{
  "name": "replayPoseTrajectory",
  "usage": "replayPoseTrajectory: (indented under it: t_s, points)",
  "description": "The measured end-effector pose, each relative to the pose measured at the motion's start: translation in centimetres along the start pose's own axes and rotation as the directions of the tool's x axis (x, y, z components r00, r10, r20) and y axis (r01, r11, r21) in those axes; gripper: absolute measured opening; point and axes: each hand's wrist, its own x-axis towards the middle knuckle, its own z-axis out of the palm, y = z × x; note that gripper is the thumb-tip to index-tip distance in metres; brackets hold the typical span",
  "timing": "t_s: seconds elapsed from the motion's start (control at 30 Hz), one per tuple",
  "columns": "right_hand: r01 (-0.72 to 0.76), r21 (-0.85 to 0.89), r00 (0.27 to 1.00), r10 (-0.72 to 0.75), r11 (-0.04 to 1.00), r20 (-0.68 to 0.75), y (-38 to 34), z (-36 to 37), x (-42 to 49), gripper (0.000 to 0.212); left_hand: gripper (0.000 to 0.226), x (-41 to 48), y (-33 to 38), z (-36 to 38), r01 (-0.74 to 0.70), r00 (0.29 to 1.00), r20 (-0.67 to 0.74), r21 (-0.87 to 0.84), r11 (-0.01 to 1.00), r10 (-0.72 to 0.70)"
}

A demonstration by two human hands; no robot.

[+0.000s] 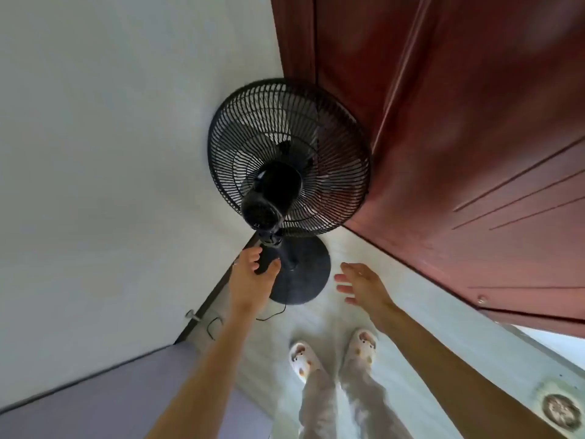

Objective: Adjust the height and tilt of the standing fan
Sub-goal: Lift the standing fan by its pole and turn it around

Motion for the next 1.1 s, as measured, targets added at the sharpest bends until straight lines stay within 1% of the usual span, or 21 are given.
replayPoseTrajectory:
  t_s: [0.03, 0.1, 0.13, 0.2, 0.27, 0.3, 0.4, 0.47, 0.53, 0.6, 0.67, 0.8, 0.9, 1.0, 1.1]
  points:
    - [-0.074, 0.062, 0.996, 0.071, 0.995, 0.050, 0.3, 0.9, 1.9, 0.019, 0.051, 0.9, -0.4, 1.1, 0.004, 1.000, -0.012, -0.017, 1.000, -0.004]
    - [-0.197, 0.121, 0.976, 0.182, 0.973, 0.124, 1.1, 2.7, 5.2, 0.024, 0.058, 2.5, -1.4, 2.6, 0.000, 1.000, -0.028, -0.062, 0.998, -0.002]
    - [-0.231, 0.130, 0.965, 0.211, 0.964, 0.155, 1.3, 3.8, 7.0, 0.026, 0.062, 3.4, -1.6, 3.2, -0.003, 0.999, -0.033, -0.084, 0.996, 0.000]
    - [-0.265, 0.138, 0.956, 0.241, 0.954, 0.168, 1.9, 6.0, 10.1, 0.034, 0.065, 5.5, -2.3, 4.4, -0.018, 0.998, -0.068, -0.093, 0.995, 0.012]
    - [-0.300, 0.168, 0.945, 0.269, 0.939, 0.185, 2.3, 8.1, 13.2, 0.039, 0.057, 7.7, -2.9, 5.6, -0.066, 0.993, -0.102, -0.080, 0.995, 0.057]
    - [-0.328, 0.211, 0.936, 0.286, 0.921, 0.208, 2.6, 9.2, 14.4, 0.041, 0.051, 8.6, -3.3, 6.3, -0.081, 0.991, -0.113, -0.070, 0.994, 0.072]
    - [-0.414, 0.383, 0.899, 0.305, 0.825, 0.315, 3.4, 12.0, 17.9, 0.046, 0.039, 10.3, -4.2, 7.8, -0.040, 0.988, -0.151, -0.048, 0.998, 0.032]
    - [-0.463, 0.478, 0.868, 0.272, 0.747, 0.415, 3.9, 13.8, 19.9, 0.050, 0.035, 11.3, -5.0, 8.3, -0.007, 0.986, -0.165, -0.063, 0.998, -0.003]
    - [-0.498, 0.572, 0.851, 0.243, 0.651, 0.465, 4.0, 15.2, 21.3, 0.050, 0.032, 12.1, -5.4, 8.2, 0.011, 0.990, -0.143, -0.043, 0.999, -0.017]
    - [-0.523, 0.655, 0.845, 0.235, 0.545, 0.480, 4.1, 16.5, 22.8, 0.052, 0.020, 13.0, -5.9, 8.0, -0.018, 0.995, -0.098, -0.034, 0.999, 0.014]
    - [-0.530, 0.698, 0.845, 0.232, 0.482, 0.481, 4.1, 17.2, 23.7, 0.053, 0.028, 13.1, -5.7, 7.7, -0.059, 0.996, -0.069, -0.010, 0.998, 0.058]
    - [-0.513, 0.749, 0.858, 0.267, 0.419, 0.438, 4.3, 17.8, 24.6, 0.047, 0.027, 13.4, -5.5, 7.5, -0.097, 0.995, -0.027, -0.009, 0.995, 0.097]
    - [-0.503, 0.787, 0.863, 0.263, 0.358, 0.432, 4.3, 18.4, 24.7, 0.043, 0.027, 13.5, -5.9, 7.6, -0.105, 0.994, -0.032, 0.004, 0.994, 0.105]
    - [-0.480, 0.801, 0.875, 0.260, 0.357, 0.408, 4.3, 18.8, 25.2, 0.042, 0.036, 13.3, -6.4, 7.7, -0.133, 0.990, -0.040, 0.018, 0.991, 0.134]
    - [-0.486, 0.790, 0.871, 0.285, 0.375, 0.401, 4.1, 18.3, 24.8, 0.032, 0.042, 12.7, -6.4, 7.7, -0.138, 0.988, -0.062, 0.033, 0.990, 0.139]
